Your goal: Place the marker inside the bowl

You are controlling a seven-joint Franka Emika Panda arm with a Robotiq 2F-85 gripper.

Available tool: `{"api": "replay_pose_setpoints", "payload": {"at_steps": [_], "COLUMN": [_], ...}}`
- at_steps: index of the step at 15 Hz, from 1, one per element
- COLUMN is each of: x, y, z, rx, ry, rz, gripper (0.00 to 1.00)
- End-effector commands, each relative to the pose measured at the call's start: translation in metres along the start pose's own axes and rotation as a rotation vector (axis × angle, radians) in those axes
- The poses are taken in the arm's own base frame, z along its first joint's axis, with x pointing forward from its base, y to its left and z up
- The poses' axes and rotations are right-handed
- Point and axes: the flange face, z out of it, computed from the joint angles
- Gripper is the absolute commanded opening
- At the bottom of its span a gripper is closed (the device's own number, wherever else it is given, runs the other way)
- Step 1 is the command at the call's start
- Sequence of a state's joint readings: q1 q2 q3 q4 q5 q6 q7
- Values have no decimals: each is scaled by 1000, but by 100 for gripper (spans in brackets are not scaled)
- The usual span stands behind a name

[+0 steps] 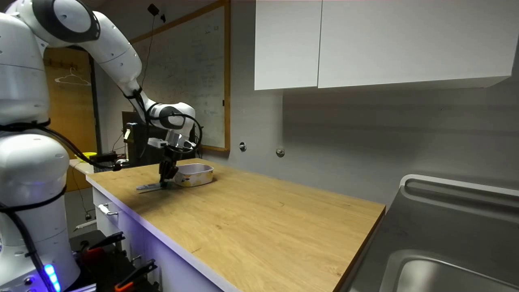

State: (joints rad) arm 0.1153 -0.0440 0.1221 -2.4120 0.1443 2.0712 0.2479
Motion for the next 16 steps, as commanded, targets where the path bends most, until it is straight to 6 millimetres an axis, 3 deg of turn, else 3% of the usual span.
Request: {"api": "replay_pose_setpoints", "payload": {"at_steps": [1,7,10,16], "x": [-23,-54,-59,-59], "y": [-10,-23,-28,-72], "z": [-28,-59,-72,-110], "rx": [39,78,88,63], "ry": [32,86,115,186], "rz": [-11,-33,-40,-102], "gripper": [7,7,7,7]}}
